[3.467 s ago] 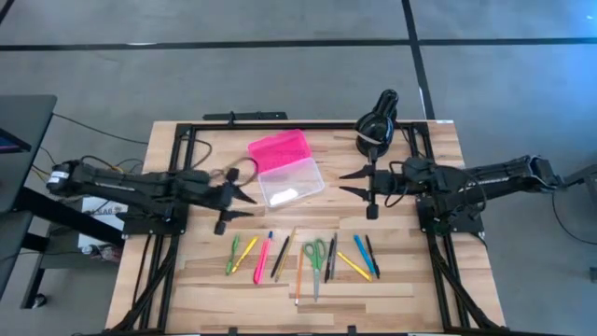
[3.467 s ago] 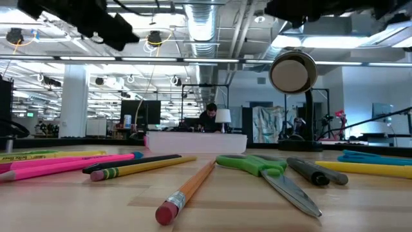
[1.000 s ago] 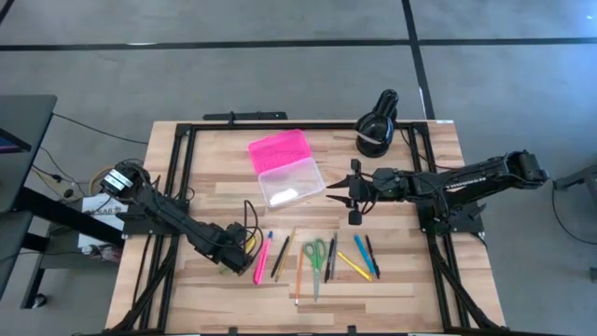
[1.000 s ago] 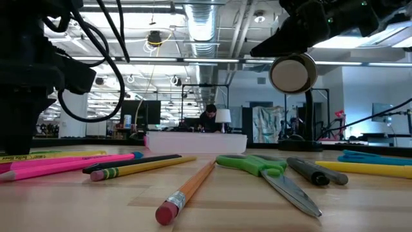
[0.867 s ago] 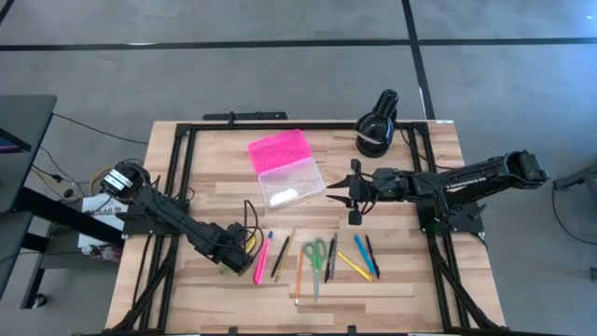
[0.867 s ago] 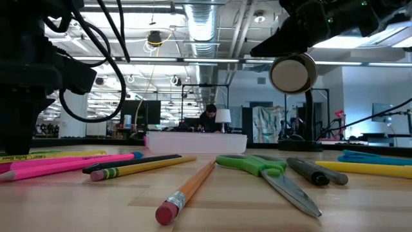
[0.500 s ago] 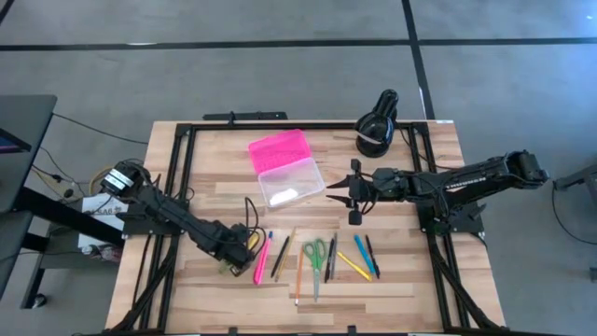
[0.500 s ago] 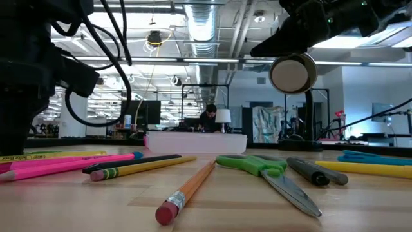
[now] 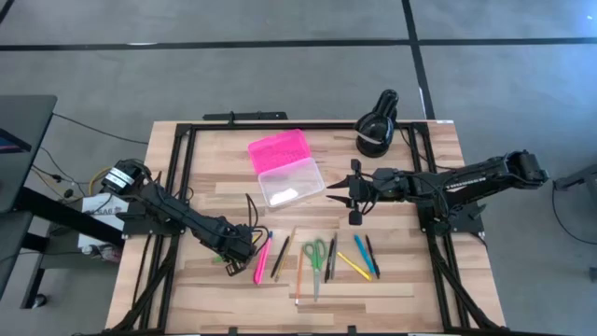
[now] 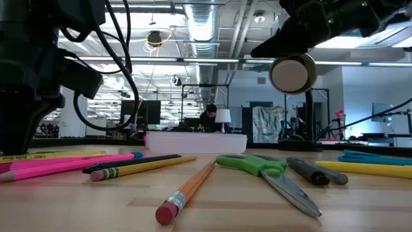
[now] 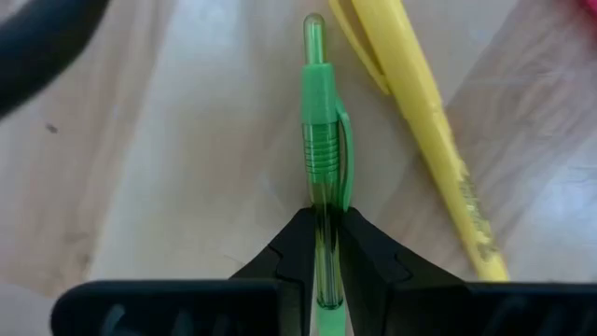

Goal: Pick & place school supplies into a supply box
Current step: Put the green pen into the pink supply box

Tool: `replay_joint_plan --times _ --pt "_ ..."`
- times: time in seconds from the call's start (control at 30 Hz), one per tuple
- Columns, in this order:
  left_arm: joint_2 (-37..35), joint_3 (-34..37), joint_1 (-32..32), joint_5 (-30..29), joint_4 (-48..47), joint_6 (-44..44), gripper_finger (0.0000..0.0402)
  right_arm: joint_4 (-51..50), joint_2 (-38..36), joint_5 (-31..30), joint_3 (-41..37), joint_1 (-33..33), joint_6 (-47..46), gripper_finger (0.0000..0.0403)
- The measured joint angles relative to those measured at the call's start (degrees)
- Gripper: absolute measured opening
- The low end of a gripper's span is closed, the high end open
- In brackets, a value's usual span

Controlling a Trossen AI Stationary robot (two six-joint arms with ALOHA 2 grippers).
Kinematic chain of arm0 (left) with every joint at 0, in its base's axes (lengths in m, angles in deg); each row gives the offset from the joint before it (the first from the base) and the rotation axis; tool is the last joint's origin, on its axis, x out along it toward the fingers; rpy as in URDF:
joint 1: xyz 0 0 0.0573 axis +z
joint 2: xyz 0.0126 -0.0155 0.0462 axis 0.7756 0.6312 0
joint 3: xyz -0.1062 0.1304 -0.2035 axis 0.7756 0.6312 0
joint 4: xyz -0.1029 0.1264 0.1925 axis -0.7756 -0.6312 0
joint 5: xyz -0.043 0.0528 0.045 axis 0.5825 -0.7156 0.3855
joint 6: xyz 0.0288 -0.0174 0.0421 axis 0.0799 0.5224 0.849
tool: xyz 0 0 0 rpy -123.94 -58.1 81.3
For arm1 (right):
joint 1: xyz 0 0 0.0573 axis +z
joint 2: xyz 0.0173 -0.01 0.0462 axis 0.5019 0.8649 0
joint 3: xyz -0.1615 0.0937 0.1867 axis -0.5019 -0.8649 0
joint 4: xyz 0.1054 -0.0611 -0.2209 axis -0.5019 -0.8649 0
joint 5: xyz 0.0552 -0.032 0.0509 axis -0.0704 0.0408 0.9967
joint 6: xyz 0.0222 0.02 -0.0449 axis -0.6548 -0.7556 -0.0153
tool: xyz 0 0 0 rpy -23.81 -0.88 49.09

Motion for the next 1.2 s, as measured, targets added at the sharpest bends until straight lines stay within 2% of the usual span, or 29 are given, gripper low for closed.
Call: replay_joint_plan --times 0.27,0.63,0.87,1.03,1.2 --pt "0.02 0.07 0.33 -4.41 -0.20 3.64 0.0030 -0.36 0.00 0.00 -0.01 -0.01 0.18 0.0107" --pt "0.37 0.37 0.66 -19.33 -2.46 -1.73 0.0032 -0.40 0.00 -0.02 -0.01 -0.01 1.05 0.0107" --pt "0.33 0.27 0.61 -22.76 -3.55 -1.63 0.0020 -0.41 0.00 -0.02 -0.01 -0.01 1.05 0.0107" --pt "0.26 -3.43 0.62 -25.27 -9.93 -1.09 0.0025 -0.44 0.00 -0.02 -0.01 0.00 1.05 0.0107" --pt "0.22 -10.50 2.71 -31.65 -16.46 3.69 0.0024 -0.42 0.00 -0.02 -0.01 -0.01 1.05 0.0107"
